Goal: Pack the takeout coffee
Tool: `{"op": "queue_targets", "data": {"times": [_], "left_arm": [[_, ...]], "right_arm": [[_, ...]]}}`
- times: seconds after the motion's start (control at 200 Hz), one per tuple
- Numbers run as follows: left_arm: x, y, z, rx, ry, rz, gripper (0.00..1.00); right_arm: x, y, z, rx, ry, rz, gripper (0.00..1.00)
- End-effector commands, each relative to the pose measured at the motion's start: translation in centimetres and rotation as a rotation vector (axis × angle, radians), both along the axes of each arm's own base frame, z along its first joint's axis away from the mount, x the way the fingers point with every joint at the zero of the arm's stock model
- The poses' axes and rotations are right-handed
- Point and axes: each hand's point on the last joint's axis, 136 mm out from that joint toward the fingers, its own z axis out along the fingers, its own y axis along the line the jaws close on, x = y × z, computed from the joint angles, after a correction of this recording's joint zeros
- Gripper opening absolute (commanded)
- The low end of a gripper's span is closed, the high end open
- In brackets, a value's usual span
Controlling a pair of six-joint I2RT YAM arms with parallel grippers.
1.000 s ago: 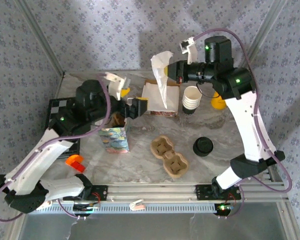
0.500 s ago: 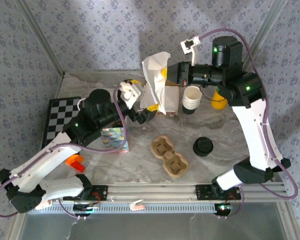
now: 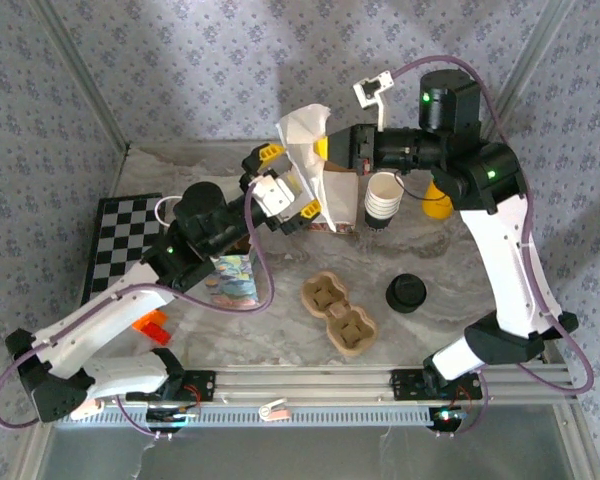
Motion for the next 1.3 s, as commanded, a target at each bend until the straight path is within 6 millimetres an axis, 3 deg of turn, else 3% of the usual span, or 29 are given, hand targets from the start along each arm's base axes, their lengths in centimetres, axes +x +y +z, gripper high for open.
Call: {"op": "queue_targets", "data": {"times": [0.0,0.21,0.32,0.52,0.62,0.71,0.89,1.094,1.194,1.294], "left_arm": [[-0.3,0.0,4.4,-0.111,-0.124,-0.010,1.00],[-0.2,-0.4,6.6,-0.190,-0.178,-0.021,0.99],[-0.3,-0.3,7.2,-0.219,-0.175,-0.027,0.92],[-0.5,-0.1,6.6,-0.210,-0.130,-0.039,0.84],[-0.4,0.1,4.9,-0.131,-0.056,-0.030,0.85],[0.1,2.1,3.3,-0.160,0.074,0.024,0.89],[0.7,6.7,1.2,-0.414,0.467,0.151,0.90],[1.2,7.4,-3.5,-0.679,0.921,0.250,0.96],[1.7,6.8,-2.3,-0.838,1.023,0.151,0.98],[3.5,7.8,-1.1,-0.963,1.085,0.112,1.00]], "right_arm": [[-0.7,0.6,0.8,0.036,0.009,0.048,0.00],[-0.2,0.9,0.8,0.073,0.045,0.049,0.00],[0.0,0.5,1.0,0.096,0.053,0.031,0.00],[0.6,0.3,0.9,0.107,0.082,0.009,0.00],[0.8,-0.7,2.2,0.121,0.048,-0.027,0.00],[0.8,-1.4,2.6,0.109,0.037,-0.059,0.00],[2.5,-2.5,2.9,0.093,-0.001,-0.184,0.00],[3.8,-2.1,3.5,0.132,0.009,-0.261,0.00],[3.1,-1.4,4.5,0.165,-0.005,-0.216,0.00],[2.5,-1.1,5.3,0.199,-0.005,-0.179,0.00]]}}
